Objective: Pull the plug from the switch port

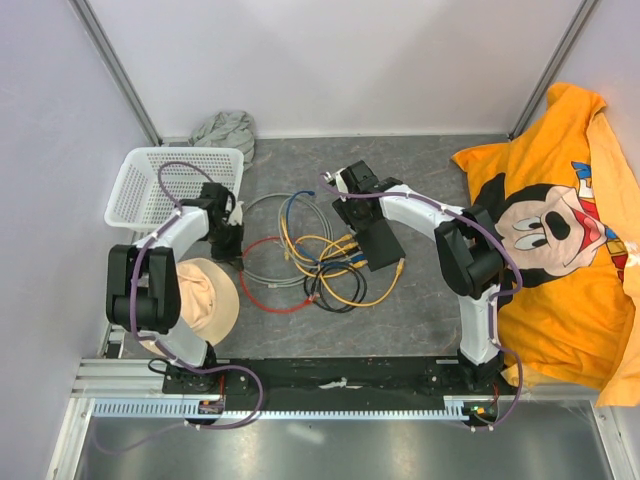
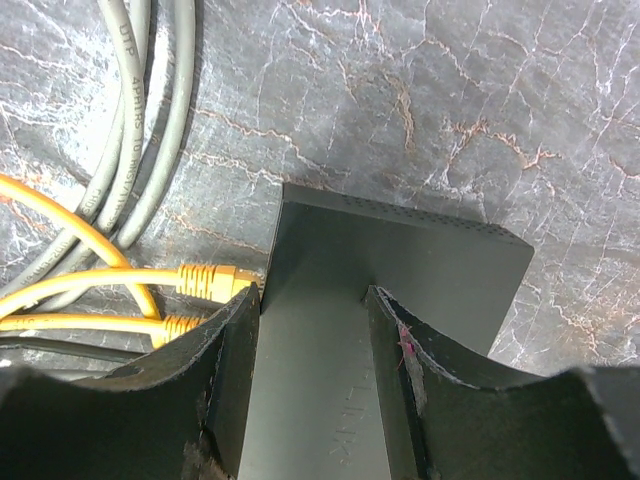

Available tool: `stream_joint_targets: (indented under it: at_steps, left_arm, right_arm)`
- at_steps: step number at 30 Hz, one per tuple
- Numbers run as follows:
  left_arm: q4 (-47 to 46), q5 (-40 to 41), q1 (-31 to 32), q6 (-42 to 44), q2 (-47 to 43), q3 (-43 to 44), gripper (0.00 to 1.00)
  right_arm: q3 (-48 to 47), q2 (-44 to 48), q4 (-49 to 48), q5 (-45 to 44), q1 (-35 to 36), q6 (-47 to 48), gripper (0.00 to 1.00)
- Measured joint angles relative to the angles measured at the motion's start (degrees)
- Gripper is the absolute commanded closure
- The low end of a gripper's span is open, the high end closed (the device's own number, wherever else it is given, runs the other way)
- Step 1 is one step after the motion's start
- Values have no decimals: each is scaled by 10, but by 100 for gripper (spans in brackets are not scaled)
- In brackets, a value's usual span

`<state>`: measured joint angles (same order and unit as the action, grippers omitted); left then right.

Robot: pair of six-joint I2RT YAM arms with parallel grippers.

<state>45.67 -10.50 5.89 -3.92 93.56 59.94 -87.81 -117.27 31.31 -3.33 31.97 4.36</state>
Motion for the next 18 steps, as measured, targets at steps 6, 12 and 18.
stream_joint_targets:
  at_steps: [6,12,18]
  left_arm:
    - [-13,46,-40,23,22,55,87]
    - [-20,72,-53,45,21,59,51]
    - [-6,16,-54,42,14,127,46]
  right_arm:
    - [-4,-2,-1,0,-1,0,45]
    - [-4,-2,-3,-1,-1,0,45]
    - [1,0,-9,-2,-1,6,44]
